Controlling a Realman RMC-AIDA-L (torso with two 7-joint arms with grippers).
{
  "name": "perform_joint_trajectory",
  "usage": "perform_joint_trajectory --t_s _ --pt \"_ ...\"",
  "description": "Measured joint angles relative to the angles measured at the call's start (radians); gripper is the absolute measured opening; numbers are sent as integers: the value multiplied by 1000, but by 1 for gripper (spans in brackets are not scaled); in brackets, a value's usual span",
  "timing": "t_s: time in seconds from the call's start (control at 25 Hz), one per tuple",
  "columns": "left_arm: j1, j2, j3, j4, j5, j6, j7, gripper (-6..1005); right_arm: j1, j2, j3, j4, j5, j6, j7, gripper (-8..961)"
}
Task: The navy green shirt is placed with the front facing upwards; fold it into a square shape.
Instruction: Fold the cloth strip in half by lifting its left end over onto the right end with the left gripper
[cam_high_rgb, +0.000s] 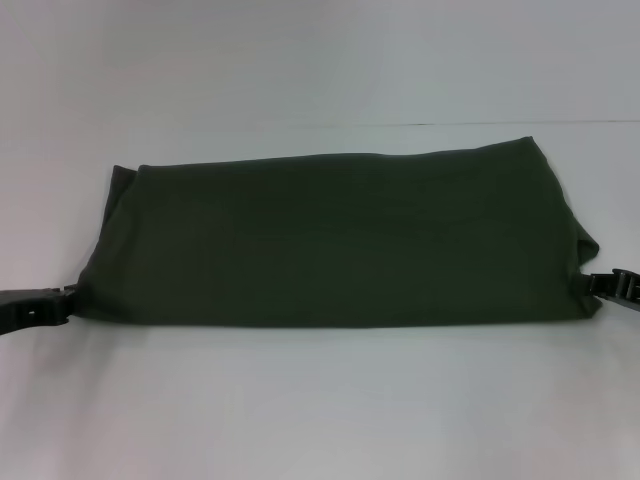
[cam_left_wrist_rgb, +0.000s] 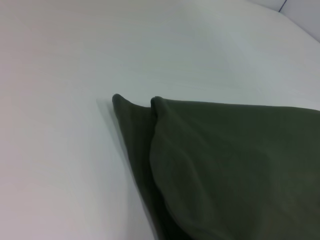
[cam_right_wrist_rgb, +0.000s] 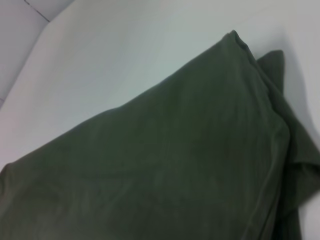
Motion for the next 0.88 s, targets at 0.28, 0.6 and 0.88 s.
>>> perform_joint_trajectory --t_s 0.28,0.6,0.88 --pt "-11 12 -2 2 -1 -29 0 8 -12 16 7 16 54 -3 -75 6" --pt "-15 20 -23 1 -1 -49 0 8 -27 25 14 18 72 -4 -92 2" --pt "-13 20 -27 1 0 -15 0 16 -31 29 18 19 97 -26 -113 3"
